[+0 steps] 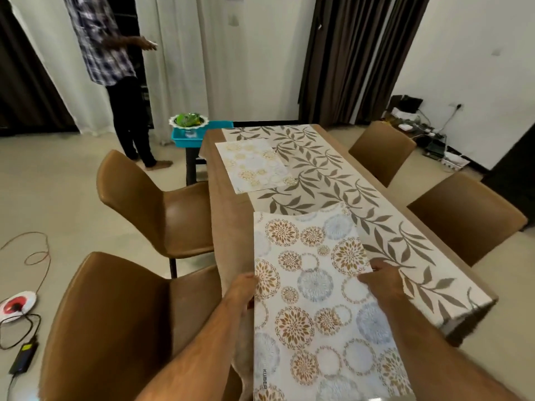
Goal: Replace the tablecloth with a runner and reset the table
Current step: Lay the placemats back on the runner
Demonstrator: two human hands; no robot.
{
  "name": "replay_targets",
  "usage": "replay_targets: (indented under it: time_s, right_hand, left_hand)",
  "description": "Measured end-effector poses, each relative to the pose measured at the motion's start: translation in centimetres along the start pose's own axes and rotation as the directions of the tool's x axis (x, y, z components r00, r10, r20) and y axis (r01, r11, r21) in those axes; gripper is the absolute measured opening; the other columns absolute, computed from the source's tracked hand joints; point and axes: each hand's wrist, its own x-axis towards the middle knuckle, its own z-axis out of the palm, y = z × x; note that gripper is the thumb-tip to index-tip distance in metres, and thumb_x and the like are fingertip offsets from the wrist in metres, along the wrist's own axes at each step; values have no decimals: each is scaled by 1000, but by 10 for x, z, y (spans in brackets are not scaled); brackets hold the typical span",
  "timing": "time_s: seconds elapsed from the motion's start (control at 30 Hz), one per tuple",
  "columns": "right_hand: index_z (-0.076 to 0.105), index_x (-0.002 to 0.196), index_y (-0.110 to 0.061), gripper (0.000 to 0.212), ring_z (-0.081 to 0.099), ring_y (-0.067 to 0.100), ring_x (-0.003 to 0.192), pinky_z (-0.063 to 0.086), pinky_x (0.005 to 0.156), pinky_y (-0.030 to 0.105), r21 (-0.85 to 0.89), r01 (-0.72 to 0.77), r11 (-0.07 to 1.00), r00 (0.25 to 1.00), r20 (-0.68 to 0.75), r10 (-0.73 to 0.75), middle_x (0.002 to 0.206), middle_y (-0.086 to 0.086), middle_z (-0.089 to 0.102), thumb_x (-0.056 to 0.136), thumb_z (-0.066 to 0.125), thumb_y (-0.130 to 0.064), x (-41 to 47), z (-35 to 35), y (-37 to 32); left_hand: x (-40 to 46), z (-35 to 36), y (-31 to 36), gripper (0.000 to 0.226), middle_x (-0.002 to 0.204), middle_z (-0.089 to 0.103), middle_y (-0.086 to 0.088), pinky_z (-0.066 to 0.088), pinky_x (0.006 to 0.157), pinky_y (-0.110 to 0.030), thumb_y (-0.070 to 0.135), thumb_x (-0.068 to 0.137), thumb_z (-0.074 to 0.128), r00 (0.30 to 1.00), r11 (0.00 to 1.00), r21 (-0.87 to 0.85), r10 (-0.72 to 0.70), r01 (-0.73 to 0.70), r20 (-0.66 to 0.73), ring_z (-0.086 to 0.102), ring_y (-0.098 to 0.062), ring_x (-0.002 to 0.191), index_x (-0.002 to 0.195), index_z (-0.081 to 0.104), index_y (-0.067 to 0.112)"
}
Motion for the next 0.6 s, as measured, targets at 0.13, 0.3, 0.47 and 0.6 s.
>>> replay_targets:
  time_s: [0.13,0.3,0.47,0.6]
  right_hand:
    - [64,87,3,14,56,28,80,41,71,30,-47,6,999,995,98,-2,77,10,62,77,72,7,49,21,-3]
    - [66,94,0,21,66,32,83,55,70,36,-111,21,994,978,209,2,89,14,69,76,77,0,134,49,4]
    - [64,93,-2,18,61,28,81,45,68,28,-154,31,988,954,299,17,88,12,66,79,75,0,195,69,16]
    - [69,97,3,18,64,32,83,48,68,30,-169,31,985,932,362,33,94,17,71,79,72,3,223,79,36]
  left_hand:
    - [34,8,-2,25,94,69,-1,49,72,-25,15,101,49,995,1000,-1,-1,1,-103,60,-10,78,91,71,15]
    - [82,28,-2,19,95,75,-5,55,92,-44,19,96,58,962,999,28,-18,27,-273,69,-24,94,95,77,14]
    - [112,61,9,28,72,64,-4,51,58,-22,17,96,60,888,995,5,-85,98,-453,59,-17,68,69,65,21]
    - [118,76,11,32,40,43,7,28,30,-12,11,94,64,827,986,-22,-150,164,-542,40,-4,31,64,62,-1]
